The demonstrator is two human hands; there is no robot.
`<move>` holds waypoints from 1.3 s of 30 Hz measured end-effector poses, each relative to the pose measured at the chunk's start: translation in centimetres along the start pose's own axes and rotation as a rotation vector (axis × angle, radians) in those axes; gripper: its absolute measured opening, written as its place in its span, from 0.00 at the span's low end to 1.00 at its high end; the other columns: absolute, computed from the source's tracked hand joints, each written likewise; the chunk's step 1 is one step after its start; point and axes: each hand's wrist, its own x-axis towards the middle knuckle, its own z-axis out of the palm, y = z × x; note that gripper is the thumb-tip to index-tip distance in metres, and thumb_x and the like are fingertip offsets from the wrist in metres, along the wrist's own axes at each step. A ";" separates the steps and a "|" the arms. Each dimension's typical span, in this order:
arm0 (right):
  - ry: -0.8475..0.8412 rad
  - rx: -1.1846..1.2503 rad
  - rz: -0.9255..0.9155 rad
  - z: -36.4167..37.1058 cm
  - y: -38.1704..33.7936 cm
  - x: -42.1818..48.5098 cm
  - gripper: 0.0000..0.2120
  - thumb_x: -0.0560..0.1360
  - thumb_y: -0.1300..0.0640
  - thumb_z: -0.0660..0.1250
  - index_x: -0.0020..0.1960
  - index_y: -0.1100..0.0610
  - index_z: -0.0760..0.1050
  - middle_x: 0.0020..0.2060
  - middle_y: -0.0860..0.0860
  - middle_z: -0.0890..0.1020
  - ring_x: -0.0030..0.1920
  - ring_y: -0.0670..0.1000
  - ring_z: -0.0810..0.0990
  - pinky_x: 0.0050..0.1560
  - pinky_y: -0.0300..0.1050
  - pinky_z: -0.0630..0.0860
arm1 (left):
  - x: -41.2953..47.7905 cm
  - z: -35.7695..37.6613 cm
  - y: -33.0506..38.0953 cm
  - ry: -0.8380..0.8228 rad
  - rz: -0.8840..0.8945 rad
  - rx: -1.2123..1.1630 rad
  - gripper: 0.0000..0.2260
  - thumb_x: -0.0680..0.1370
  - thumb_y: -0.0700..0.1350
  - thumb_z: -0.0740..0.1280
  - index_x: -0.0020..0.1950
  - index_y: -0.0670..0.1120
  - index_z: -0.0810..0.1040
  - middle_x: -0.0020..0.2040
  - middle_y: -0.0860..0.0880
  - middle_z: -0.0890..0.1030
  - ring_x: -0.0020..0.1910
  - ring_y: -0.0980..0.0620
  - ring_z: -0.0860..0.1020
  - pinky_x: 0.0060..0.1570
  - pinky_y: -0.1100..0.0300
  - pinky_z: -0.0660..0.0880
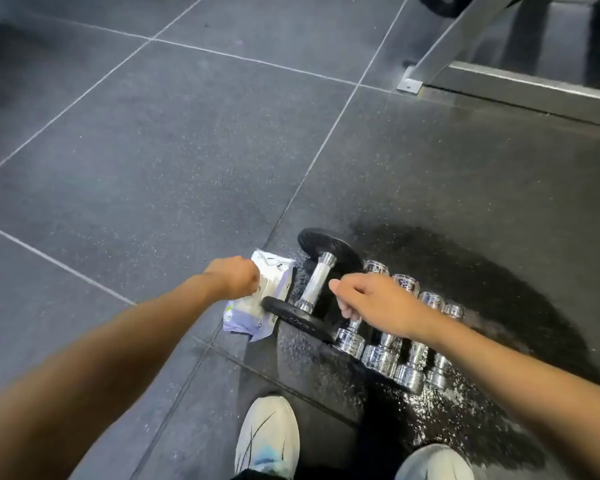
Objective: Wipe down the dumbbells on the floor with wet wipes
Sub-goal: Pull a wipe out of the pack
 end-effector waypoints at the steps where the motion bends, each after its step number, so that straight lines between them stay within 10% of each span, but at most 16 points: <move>1: -0.014 0.008 -0.007 0.3 0.0 0.7 0.23 0.83 0.38 0.57 0.39 0.52 0.77 0.37 0.49 0.84 0.40 0.50 0.83 0.51 0.53 0.82 | 0.4 -0.2 0.2 0.001 -0.001 0.053 0.07 0.77 0.51 0.65 0.49 0.54 0.82 0.51 0.52 0.83 0.51 0.46 0.80 0.43 0.58 0.71; 21: 0.112 0.322 0.044 4.9 2.8 4.3 0.24 0.84 0.41 0.58 0.40 0.56 0.78 0.37 0.51 0.84 0.36 0.47 0.81 0.44 0.43 0.77 | 2.0 3.1 0.5 0.179 0.094 0.407 0.08 0.80 0.47 0.60 0.46 0.51 0.78 0.49 0.49 0.83 0.46 0.45 0.81 0.38 0.58 0.67; 31: 0.208 0.450 0.051 4.3 1.5 3.6 0.24 0.85 0.45 0.59 0.44 0.63 0.78 0.38 0.55 0.83 0.36 0.46 0.79 0.42 0.37 0.75 | -3.7 -1.4 -0.3 0.520 -0.002 -0.610 0.06 0.73 0.46 0.72 0.37 0.51 0.78 0.33 0.53 0.76 0.32 0.57 0.72 0.38 0.58 0.72; 36: 0.248 0.447 0.002 4.0 0.8 2.9 0.06 0.82 0.49 0.65 0.54 0.50 0.78 0.49 0.47 0.83 0.52 0.47 0.81 0.57 0.47 0.78 | -6.3 -4.1 3.3 0.520 0.121 -1.051 0.04 0.76 0.40 0.65 0.43 0.41 0.77 0.39 0.43 0.80 0.37 0.53 0.73 0.40 0.58 0.70; 39: 0.145 0.572 -0.112 4.0 0.3 2.1 0.15 0.80 0.52 0.70 0.66 0.47 0.75 0.59 0.44 0.80 0.61 0.45 0.79 0.66 0.50 0.75 | -6.7 -3.7 5.3 0.463 0.145 -1.304 0.02 0.78 0.38 0.65 0.45 0.41 0.75 0.38 0.45 0.77 0.39 0.50 0.74 0.45 0.54 0.72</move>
